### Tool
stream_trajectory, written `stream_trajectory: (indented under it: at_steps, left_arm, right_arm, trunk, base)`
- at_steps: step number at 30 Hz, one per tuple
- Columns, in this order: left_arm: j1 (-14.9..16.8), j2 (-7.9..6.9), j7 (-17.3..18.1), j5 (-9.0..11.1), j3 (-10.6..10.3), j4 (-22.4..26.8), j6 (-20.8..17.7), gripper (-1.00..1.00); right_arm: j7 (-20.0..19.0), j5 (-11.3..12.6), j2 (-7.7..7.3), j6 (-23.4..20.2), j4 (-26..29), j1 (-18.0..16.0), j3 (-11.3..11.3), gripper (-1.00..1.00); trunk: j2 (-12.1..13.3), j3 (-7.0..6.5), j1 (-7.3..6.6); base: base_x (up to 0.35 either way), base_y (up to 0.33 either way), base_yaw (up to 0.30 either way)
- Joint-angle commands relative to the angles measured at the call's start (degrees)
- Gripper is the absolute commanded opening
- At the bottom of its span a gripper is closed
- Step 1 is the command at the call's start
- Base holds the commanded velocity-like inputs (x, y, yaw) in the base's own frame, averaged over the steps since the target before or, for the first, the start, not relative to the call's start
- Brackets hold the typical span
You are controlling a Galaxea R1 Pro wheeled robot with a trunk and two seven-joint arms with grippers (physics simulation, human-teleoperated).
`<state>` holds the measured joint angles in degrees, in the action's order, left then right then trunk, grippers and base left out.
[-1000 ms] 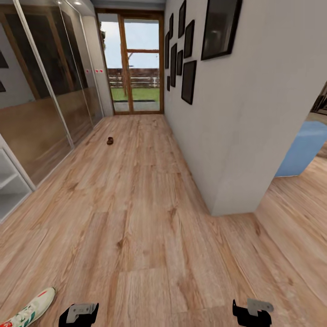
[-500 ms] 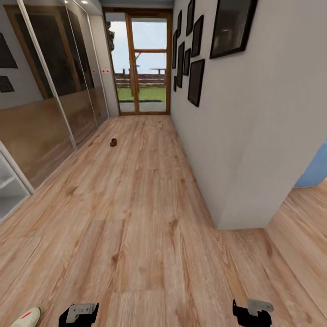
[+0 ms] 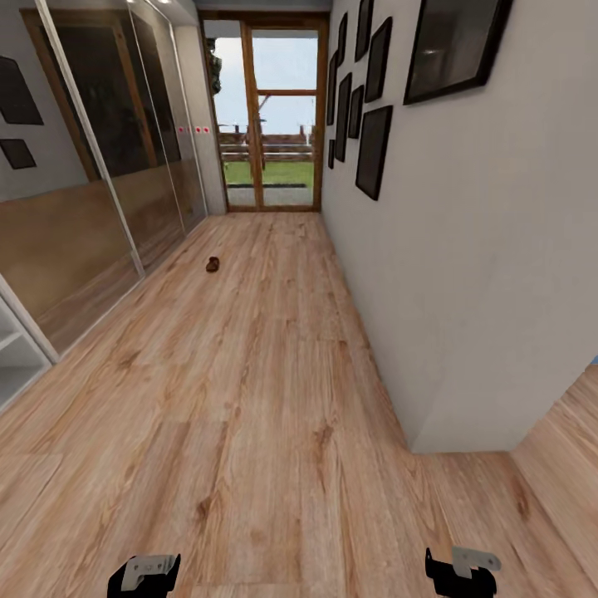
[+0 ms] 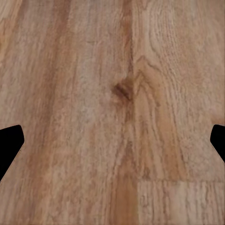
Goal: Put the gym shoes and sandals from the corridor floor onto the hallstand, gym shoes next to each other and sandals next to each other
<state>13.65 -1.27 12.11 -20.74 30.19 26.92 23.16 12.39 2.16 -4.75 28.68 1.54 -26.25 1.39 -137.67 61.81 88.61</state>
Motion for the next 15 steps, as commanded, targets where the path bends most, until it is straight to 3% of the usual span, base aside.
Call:
stream_trajectory:
  at_steps: [1,9,15]
  left_arm:
    - [0.1,0.04,0.5,-0.4,0.5,0.0,0.2,1.00]
    - [0.1,0.02,0.5,-0.4,0.5,0.0,0.2,1.00]
    - [0.1,0.04,0.5,-0.4,0.5,0.0,0.2,1.00]
  right_arm:
    - [-0.1,0.2,0.00,0.2,0.0,0.0,0.1,1.00]
    - [-0.1,0.2,0.00,0.2,0.0,0.0,0.1,1.00]
    - [-0.1,0.2,0.00,0.2,0.0,0.0,0.0,1.00]
  trunk:
    - [0.0,0.05,0.02]
    - [0.0,0.05,0.02]
    - [0.0,0.05,0.02]
  base:
    - [0.339,0.011,0.006]
    - [0.334,0.088,0.011]
    - [0.325,0.126,0.179]
